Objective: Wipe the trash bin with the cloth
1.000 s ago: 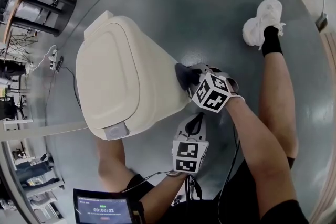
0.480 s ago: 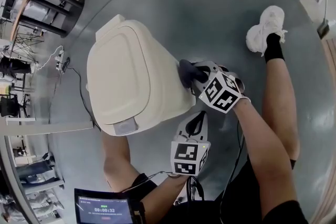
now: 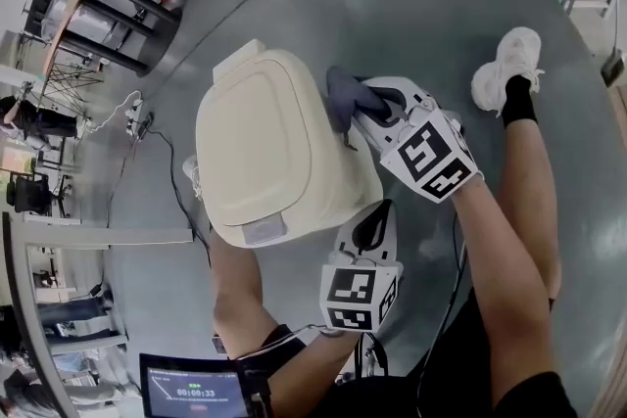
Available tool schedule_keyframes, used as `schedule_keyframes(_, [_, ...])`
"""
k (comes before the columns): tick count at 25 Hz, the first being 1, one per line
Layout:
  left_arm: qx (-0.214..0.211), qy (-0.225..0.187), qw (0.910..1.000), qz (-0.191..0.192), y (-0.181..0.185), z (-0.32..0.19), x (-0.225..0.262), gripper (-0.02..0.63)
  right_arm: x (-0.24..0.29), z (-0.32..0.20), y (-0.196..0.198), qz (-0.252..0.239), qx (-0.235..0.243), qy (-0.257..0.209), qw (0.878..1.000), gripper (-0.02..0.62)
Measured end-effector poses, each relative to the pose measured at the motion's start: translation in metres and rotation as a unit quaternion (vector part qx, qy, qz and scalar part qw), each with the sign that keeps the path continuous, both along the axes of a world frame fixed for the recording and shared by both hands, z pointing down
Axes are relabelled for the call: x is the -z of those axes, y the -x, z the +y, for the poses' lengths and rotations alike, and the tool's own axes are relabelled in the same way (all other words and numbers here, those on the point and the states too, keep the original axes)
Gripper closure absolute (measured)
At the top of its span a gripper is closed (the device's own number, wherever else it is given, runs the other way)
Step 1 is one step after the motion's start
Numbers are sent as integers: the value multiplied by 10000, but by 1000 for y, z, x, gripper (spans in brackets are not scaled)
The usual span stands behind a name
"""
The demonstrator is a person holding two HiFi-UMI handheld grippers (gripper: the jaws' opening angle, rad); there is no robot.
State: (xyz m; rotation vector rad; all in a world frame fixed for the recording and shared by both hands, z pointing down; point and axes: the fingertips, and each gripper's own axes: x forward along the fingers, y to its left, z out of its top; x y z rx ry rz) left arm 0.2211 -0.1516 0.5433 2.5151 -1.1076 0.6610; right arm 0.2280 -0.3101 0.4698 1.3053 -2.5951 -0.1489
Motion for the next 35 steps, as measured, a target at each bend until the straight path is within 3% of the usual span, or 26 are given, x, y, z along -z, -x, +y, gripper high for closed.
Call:
schedule_keyframes(11, [45,-54,10000,-9,-7,-5,-11,609,-19,0,17,-204,157,324,9991,506])
schedule_keyframes(35, [287,973,9939,-423,15,9,-122,609,-164,-3,27,-93,-45,1789,9838,506])
